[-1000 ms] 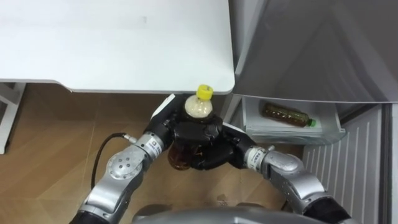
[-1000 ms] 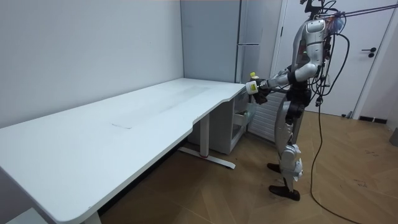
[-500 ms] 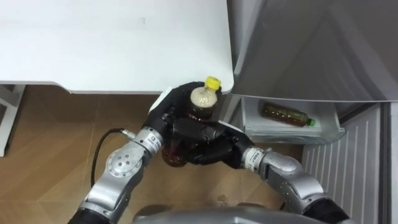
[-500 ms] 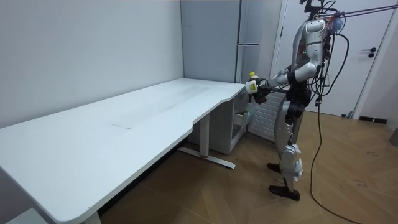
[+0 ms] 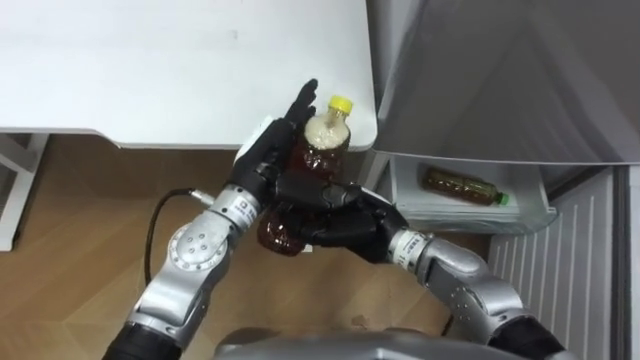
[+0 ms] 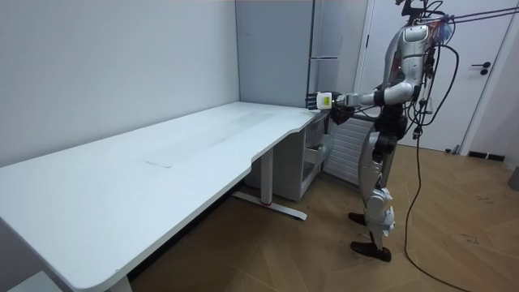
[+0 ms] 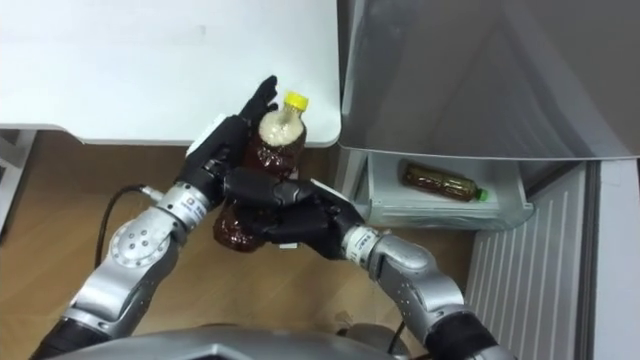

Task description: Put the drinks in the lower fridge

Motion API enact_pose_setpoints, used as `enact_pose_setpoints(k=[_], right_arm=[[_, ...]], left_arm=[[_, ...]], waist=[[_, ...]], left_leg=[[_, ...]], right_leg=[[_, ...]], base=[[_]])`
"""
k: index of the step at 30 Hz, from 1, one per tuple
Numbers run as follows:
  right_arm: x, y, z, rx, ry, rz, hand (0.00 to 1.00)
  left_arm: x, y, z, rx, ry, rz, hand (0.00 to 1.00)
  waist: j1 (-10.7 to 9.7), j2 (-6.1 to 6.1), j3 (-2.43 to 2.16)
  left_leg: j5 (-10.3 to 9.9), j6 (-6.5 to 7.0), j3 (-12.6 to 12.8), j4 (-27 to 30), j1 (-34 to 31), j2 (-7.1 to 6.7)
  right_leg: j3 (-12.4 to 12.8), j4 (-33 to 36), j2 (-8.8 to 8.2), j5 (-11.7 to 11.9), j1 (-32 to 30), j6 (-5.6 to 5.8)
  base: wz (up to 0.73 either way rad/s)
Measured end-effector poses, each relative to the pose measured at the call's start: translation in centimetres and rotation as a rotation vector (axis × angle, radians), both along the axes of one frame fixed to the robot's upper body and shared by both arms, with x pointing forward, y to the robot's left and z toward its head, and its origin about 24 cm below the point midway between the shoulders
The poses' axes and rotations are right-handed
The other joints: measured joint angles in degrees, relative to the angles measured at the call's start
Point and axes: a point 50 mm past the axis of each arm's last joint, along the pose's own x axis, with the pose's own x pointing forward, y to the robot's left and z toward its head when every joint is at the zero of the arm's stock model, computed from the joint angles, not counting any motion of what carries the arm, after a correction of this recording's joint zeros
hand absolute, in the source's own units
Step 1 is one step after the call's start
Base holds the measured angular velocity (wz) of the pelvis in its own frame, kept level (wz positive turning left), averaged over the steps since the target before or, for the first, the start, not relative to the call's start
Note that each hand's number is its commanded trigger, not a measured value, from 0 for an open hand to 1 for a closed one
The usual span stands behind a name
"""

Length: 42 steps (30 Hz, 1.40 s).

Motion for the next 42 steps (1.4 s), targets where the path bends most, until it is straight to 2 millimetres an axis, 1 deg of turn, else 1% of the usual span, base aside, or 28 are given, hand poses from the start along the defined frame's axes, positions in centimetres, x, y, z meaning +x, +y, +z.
enact_pose_setpoints(k=[2,3,5,6,8,11,15,19,21,23,26,29,31,33,36,37,42], right_arm=[[0.2,0.0,0.5,0.051,-0.021,-0.017,1.00],[0.3,0.0,0.5,0.060,-0.026,-0.021,1.00],[0.5,-0.2,0.9,0.089,-0.045,-0.039,1.00],[0.5,-0.3,0.9,0.091,-0.051,-0.039,1.00],[0.5,-0.8,0.9,0.082,-0.053,-0.041,1.00],[0.3,-1.2,0.7,0.073,-0.049,-0.032,1.00],[0.2,-1.3,0.7,0.074,-0.050,-0.027,1.00],[0.3,-1.6,0.8,0.072,-0.056,-0.027,1.00],[0.2,-1.9,0.7,0.069,-0.057,-0.034,1.00],[-0.2,-2.4,0.6,0.069,-0.058,-0.063,1.00],[-0.8,-2.9,0.2,0.062,-0.041,-0.085,1.00],[-1.3,-3.4,-0.1,0.059,-0.023,-0.110,1.00],[-1.5,-3.6,-0.2,0.057,-0.017,-0.116,1.00],[-2.0,-3.7,-0.3,0.058,-0.007,-0.125,1.00],[-2.4,-3.7,-0.5,0.056,0.006,-0.131,1.00],[-2.5,-3.7,-0.6,0.047,0.008,-0.131,1.00],[-2.4,-3.7,-0.6,0.021,0.001,-0.136,1.00]], left_arm=[[0.5,0.1,1.3,-0.010,-0.069,0.015,0.00],[0.6,0.2,1.7,-0.013,-0.086,0.022,0.00],[1.1,0.6,3.5,-0.018,-0.174,0.052,0.00],[1.1,0.8,4.0,-0.020,-0.200,0.062,0.00],[1.5,1.5,5.5,-0.035,-0.285,0.104,0.00],[1.5,1.9,7.2,-0.055,-0.362,0.143,0.00],[1.3,2.0,8.5,-0.075,-0.432,0.170,0.00],[1.3,3.0,9.6,-0.092,-0.505,0.240,0.00],[1.3,3.7,10.2,-0.102,-0.536,0.295,0.00],[1.0,4.5,11.7,-0.111,-0.615,0.374,0.00],[0.3,5.4,13.6,-0.133,-0.737,0.458,0.00],[-0.1,6.2,14.2,-0.123,-0.809,0.539,0.00],[-0.2,6.7,14.3,-0.125,-0.820,0.587,0.00],[-0.4,7.2,14.3,-0.112,-0.835,0.646,0.00],[-0.5,7.5,14.3,-0.111,-0.848,0.689,0.00],[-0.7,7.7,14.3,-0.116,-0.852,0.710,0.00],[-1.2,9.6,13.4,-0.077,-0.844,0.847,0.00]], waist=[[0.2,0.39,0.07],[0.2,0.49,0.08],[0.3,0.69,0.17],[0.3,0.77,0.23],[0.2,1.14,0.40],[0.3,1.17,0.39],[0.2,1.16,0.37],[0.5,1.20,0.35],[0.7,1.21,0.33],[1.4,1.24,0.30],[2.4,1.39,0.19],[3.4,1.59,0.06],[3.9,1.60,0.05],[4.8,1.65,-0.06],[5.1,1.70,-0.08],[5.2,1.85,-0.17],[5.4,2.10,-0.35]], left_leg=[[0.0,0.00,0.0,-0.1,0.8,0.07],[0.0,-0.01,-0.1,-0.2,1.0,0.11],[0.0,-0.02,0.0,-0.4,1.3,0.23],[0.0,-0.02,0.0,-0.4,1.3,0.24],[0.0,-0.02,-0.1,-0.5,1.3,0.24],[0.0,-0.03,-0.4,-0.5,1.2,0.24],[0.0,-0.03,-0.6,-0.5,1.3,0.19],[0.0,-0.03,-0.7,-0.5,2.1,0.20],[0.0,-0.04,-1.2,-0.5,2.5,0.23],[0.0,-0.05,-1.4,-0.9,2.7,0.23],[0.0,-0.07,-1.4,-1.1,3.3,0.26],[0.0,-0.07,-1.4,-1.4,4.2,0.26],[0.0,-0.07,-1.5,-1.5,4.6,0.25],[0.0,-0.07,-1.5,-1.5,4.9,0.23],[0.0,-0.07,-2.0,-1.5,5.2,0.18],[0.0,-0.08,-2.1,-1.6,5.2,0.14],[0.1,-0.18,-2.3,-1.3,5.2,0.12]], right_leg=[[-0.2,-0.7,0.13,0.0,1.0,-0.02],[-0.2,-0.9,0.18,0.1,1.3,-0.02],[0.1,-0.9,0.35,0.1,1.5,-0.02],[0.0,-0.9,0.34,0.1,1.4,-0.02],[-0.2,-0.9,0.32,0.1,1.6,-0.02],[-0.5,-1.0,0.28,0.1,1.6,-0.02],[-0.6,-1.1,0.22,0.1,1.8,-0.01],[-0.6,-1.6,0.30,0.1,2.4,-0.01],[-0.6,-1.8,0.38,0.1,3.0,-0.01],[-0.6,-1.8,0.42,0.1,2.9,-0.01],[-0.5,-1.8,0.48,0.1,3.5,0.00],[-0.5,-1.9,0.51,0.0,4.5,0.05],[-0.5,-1.9,0.50,0.0,5.0,0.05],[-0.5,-1.9,0.50,0.0,5.2,0.05],[-0.8,-2.0,0.46,0.0,5.8,0.04],[-0.9,-2.0,0.45,0.0,5.9,0.04],[-0.9,-2.0,0.43,-0.1,5.8,-0.04]], base=[[0.00],[0.00],[0.00],[0.00],[0.02],[0.04],[0.02],[0.00],[0.00],[0.00],[-0.01],[0.00],[0.00],[0.00],[0.06],[0.04],[0.00]])
